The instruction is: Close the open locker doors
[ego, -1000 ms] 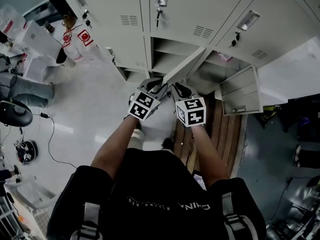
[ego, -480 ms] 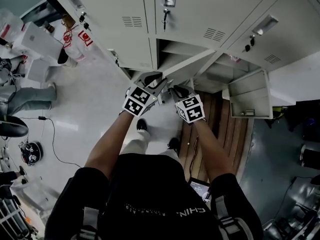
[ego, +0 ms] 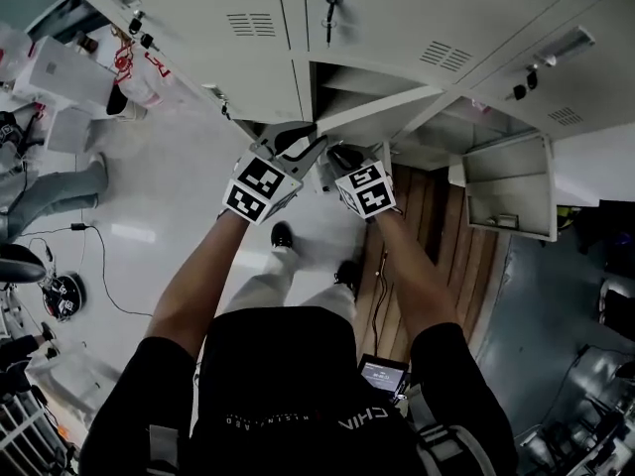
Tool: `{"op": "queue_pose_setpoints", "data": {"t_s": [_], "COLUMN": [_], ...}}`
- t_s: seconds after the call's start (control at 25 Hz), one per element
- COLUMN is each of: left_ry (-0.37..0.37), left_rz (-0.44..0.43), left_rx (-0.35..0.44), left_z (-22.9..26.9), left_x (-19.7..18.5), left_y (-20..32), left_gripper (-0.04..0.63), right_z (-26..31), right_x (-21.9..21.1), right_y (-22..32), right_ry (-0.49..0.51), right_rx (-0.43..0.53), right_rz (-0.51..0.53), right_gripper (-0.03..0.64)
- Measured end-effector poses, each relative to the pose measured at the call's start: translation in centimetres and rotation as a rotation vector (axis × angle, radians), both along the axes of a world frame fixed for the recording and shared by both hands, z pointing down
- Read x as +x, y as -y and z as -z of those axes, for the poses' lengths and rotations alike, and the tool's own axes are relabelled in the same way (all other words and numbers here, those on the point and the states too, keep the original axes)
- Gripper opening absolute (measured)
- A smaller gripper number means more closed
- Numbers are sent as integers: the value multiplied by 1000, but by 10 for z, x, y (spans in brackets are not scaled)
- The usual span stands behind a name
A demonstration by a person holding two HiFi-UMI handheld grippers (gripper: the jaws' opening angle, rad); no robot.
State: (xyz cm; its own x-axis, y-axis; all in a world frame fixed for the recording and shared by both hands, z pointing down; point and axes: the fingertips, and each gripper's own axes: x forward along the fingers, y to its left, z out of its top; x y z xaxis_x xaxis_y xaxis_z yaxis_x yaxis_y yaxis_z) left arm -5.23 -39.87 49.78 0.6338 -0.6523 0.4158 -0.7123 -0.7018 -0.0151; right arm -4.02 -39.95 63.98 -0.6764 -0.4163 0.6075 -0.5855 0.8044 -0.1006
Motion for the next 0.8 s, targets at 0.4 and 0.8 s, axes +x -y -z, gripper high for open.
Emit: {"op": "queue_pose_setpoints", "data": {"t_s": [0.4, 0.8], "left_ry": [2, 14], "left_rz": [6, 70], "left_rx": [14, 59], "left_z": [-2, -4], "left_x": [-12, -35], "left_y": [20, 44], "left_gripper": [98, 98], "right_z": [-10, -10], "right_x": [-17, -30], "right_y": [19, 46], "right_ry": [16, 16], "right_rx": [7, 15], "right_rz": [3, -50], "right_gripper": [58, 51]}}
